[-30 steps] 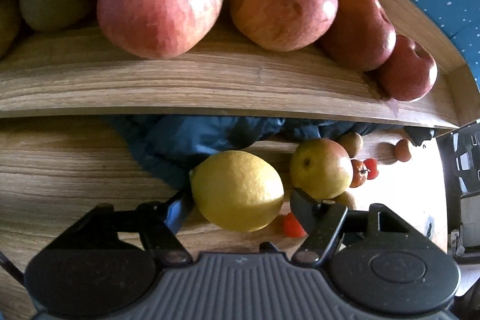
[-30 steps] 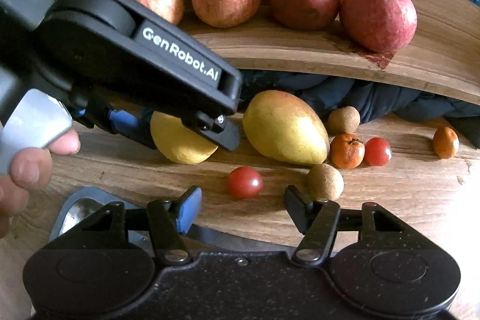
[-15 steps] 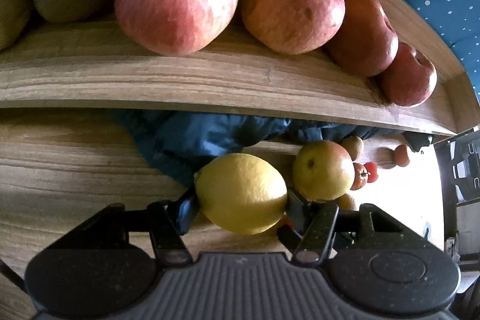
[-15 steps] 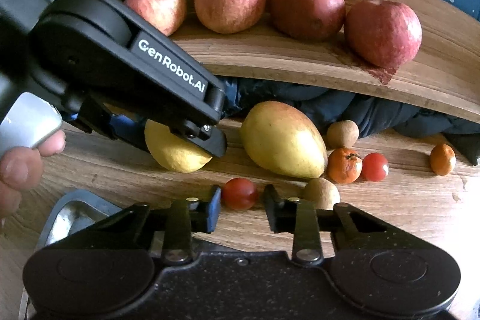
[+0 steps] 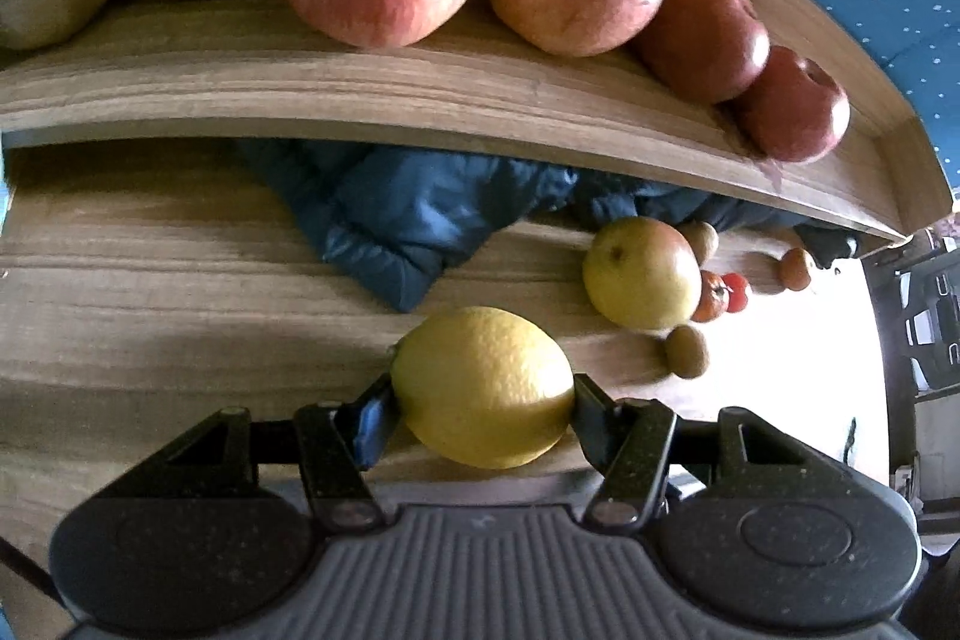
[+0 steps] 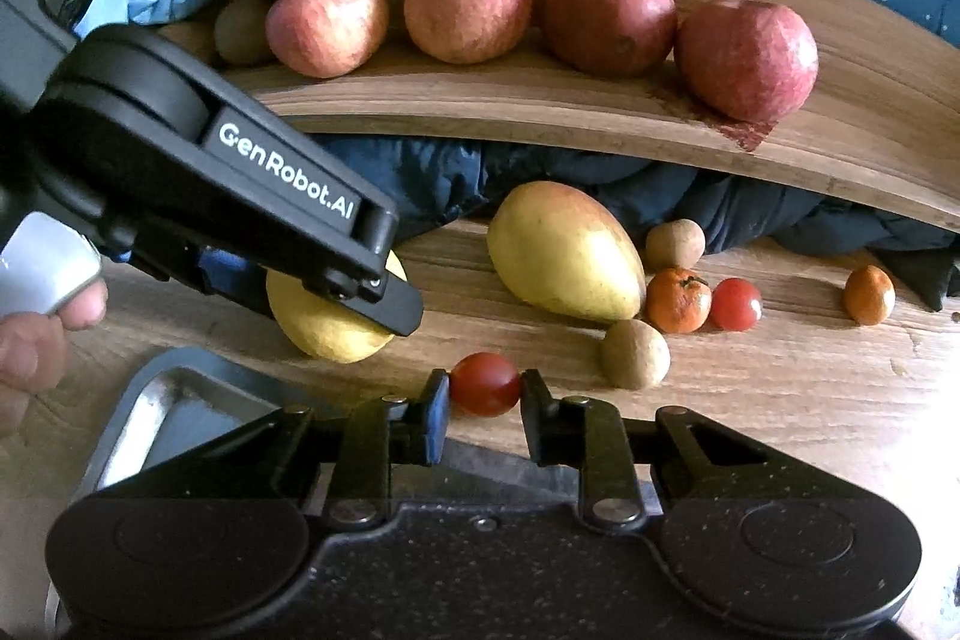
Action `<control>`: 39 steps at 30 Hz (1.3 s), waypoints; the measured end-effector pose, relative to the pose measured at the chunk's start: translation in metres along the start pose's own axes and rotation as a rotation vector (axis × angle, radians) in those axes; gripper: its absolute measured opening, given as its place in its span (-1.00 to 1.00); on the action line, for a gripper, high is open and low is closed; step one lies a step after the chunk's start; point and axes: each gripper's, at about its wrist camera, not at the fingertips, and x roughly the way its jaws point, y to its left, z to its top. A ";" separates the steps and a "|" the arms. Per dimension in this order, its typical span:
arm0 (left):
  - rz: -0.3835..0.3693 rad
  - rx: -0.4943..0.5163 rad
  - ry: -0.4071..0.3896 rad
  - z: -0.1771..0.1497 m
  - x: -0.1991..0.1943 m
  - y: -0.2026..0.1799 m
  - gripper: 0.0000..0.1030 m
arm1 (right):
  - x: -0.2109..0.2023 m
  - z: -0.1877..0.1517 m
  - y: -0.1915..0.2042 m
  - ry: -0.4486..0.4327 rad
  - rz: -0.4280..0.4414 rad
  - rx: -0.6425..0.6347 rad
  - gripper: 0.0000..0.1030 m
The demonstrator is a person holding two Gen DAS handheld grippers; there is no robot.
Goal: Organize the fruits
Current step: 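Grasp the lemon with the left tool while the right tool grasps a cherry tomato, then carry the lemon onto the tray and open the left tool while the right tool carries the tomato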
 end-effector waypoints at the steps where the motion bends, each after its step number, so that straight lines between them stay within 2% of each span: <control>1: -0.002 0.000 -0.004 -0.002 -0.002 -0.001 0.25 | -0.002 0.000 0.000 -0.005 0.000 0.000 -0.48; 7: -0.012 -0.005 -0.030 -0.018 -0.016 -0.008 0.25 | -0.014 -0.006 0.000 -0.034 0.003 -0.005 -0.48; 22: 0.000 -0.059 -0.051 -0.079 -0.040 -0.009 0.25 | -0.056 -0.048 0.003 -0.056 0.035 -0.066 -0.48; 33: -0.005 -0.097 -0.065 -0.114 -0.045 -0.011 0.25 | -0.079 -0.076 0.018 -0.037 0.060 -0.143 -0.48; 39: 0.009 -0.086 -0.066 -0.125 -0.043 -0.014 0.25 | -0.086 -0.090 0.020 -0.016 0.074 -0.164 -0.48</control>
